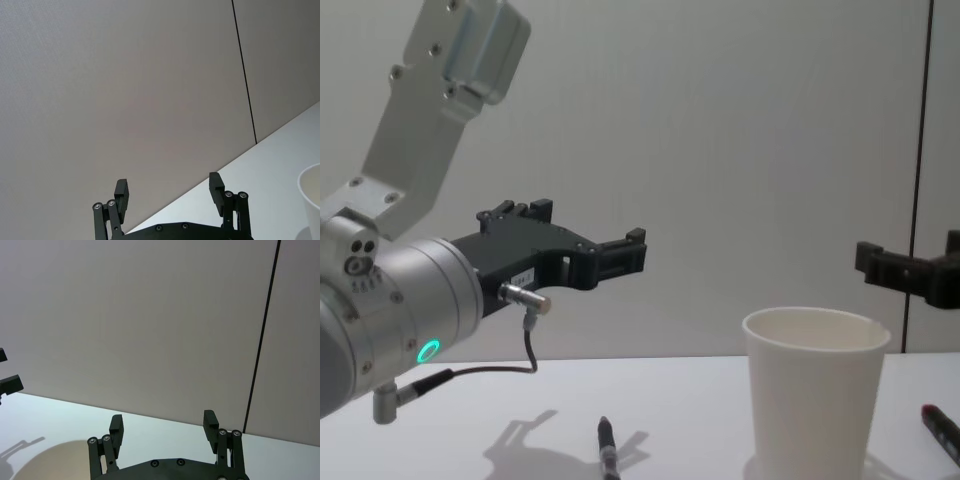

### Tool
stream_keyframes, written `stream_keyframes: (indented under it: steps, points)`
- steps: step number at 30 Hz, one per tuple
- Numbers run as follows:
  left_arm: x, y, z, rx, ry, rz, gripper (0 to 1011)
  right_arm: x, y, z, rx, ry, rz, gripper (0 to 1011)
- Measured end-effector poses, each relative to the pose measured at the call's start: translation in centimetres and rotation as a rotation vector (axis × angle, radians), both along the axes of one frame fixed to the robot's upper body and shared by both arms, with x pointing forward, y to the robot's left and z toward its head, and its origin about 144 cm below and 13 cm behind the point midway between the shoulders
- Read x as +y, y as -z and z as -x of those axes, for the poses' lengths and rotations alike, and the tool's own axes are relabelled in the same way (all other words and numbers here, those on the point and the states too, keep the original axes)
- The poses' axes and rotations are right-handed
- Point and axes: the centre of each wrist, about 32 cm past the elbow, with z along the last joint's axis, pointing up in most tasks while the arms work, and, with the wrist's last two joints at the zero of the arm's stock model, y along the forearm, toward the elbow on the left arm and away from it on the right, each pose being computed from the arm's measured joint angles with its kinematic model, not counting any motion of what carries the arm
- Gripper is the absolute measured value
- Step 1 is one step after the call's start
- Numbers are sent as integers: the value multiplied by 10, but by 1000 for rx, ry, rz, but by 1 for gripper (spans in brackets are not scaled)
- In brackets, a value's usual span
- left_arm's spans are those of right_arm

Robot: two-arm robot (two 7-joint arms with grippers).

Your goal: Place the pen into the pen holder.

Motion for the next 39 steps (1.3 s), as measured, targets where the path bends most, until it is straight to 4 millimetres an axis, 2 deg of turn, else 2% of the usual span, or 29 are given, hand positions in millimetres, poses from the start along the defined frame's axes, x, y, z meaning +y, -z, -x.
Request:
stream_keyframes:
  steps: [13,29,39]
  points:
    - [0,0,0,0,0,0,1001,-5,-27,-20,80,32,-19,1001]
    - [0,0,0,0,0,0,1001,-21,-68,-25,279,164,19,1001]
    - [0,0,0,0,0,0,1001,-16,-74,-30,398,237,125,1001]
